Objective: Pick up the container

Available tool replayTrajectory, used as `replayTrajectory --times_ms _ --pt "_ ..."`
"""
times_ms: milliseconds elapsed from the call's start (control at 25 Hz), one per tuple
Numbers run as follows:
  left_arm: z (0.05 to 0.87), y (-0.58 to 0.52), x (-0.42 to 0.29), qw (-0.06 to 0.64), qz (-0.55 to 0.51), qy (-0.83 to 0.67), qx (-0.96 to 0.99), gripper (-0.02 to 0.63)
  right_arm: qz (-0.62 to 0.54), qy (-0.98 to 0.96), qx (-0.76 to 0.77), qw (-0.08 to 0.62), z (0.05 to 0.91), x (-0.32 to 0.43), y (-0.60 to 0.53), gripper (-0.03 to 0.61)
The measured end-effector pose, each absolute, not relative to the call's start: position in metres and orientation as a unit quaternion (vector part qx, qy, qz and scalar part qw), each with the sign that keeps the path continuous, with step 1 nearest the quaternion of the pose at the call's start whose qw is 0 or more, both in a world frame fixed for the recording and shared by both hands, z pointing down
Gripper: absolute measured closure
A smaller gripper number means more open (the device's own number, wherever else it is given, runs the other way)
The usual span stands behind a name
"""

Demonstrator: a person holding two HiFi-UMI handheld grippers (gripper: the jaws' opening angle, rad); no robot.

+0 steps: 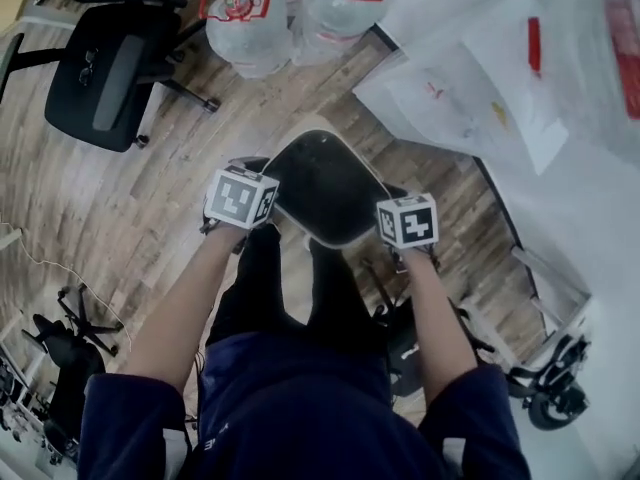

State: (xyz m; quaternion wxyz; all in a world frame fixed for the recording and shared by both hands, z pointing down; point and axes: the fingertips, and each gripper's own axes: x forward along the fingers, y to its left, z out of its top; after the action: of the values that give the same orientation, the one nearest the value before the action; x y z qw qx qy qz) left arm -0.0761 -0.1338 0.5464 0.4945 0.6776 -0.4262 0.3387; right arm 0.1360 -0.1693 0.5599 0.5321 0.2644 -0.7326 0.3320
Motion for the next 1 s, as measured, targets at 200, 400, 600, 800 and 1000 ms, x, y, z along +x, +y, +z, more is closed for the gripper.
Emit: replayTrajectory --times_ms 200,400,600,800,1000 --pt "0.482 -0.119 -0.076 0.486 0.345 -0.437 0.674 0.489 0.326 -0.737 0.273 0.525 0.498 0.138 -0.156 0.492" --pt "0.440 -0.116 -0.078 0.477 0.333 -0.442 0.683 0.489 0.321 -0.740 0.279 0.520 0.455 0.135 -0.151 0.492" --pt "0.409 -0.111 -0.076 0.470 0.330 -0.443 0.689 0.488 0.305 -0.745 0.292 0.516 0.421 0.138 -0.150 0.494" --pt "0.387 -0.111 -0.075 0.461 0.323 -0.440 0.700 0.485 0.303 -0.747 0.307 0.506 0.400 0.139 -0.149 0.499" --pt "0.374 -0.113 -0.076 0.454 0.323 -0.441 0.704 0.485 0.306 -0.746 0.314 0.502 0.392 0.140 -0.145 0.499"
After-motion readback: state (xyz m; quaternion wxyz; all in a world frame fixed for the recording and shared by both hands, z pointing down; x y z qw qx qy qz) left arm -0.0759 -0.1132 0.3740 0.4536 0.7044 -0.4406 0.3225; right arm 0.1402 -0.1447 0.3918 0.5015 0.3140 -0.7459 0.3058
